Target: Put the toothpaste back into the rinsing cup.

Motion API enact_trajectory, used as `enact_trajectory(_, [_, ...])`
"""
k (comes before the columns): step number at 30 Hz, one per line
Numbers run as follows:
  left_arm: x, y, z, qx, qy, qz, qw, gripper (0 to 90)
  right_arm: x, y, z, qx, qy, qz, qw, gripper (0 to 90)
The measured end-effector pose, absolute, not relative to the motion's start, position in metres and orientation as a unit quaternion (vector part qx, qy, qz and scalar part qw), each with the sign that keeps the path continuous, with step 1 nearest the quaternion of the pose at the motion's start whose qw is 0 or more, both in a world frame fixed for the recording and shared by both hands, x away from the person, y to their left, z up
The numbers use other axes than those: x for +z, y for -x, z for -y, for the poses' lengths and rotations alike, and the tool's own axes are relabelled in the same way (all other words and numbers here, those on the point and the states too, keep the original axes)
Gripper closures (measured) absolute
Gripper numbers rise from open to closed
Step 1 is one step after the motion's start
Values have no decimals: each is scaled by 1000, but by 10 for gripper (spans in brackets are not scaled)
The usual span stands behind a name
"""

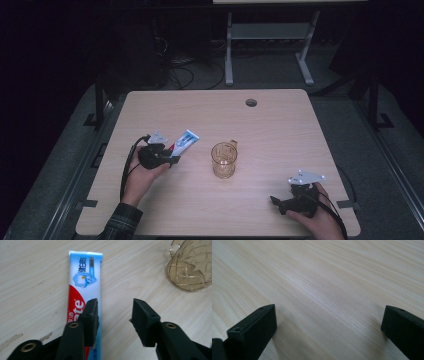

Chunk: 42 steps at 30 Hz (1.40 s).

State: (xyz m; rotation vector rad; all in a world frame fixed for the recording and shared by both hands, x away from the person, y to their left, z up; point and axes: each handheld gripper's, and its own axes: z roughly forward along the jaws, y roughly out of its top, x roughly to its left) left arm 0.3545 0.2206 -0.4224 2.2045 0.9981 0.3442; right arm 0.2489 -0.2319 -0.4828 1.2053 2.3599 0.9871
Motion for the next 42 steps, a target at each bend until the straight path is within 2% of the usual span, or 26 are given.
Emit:
enact_trajectory(10, [-415,-376,-219,139,-848,-388,332,457,-483,-249,232,345,-421,-824,156,0])
enact_trajectory(20, [-417,-398,-213,135,-852,-389,324,410,-483,-249,232,345,-421,-824,156,0])
enact_trajectory(42, [-436,-440,-191,123,-861,-397,294,383,-483,-249,232,345,-420,-824,156,0])
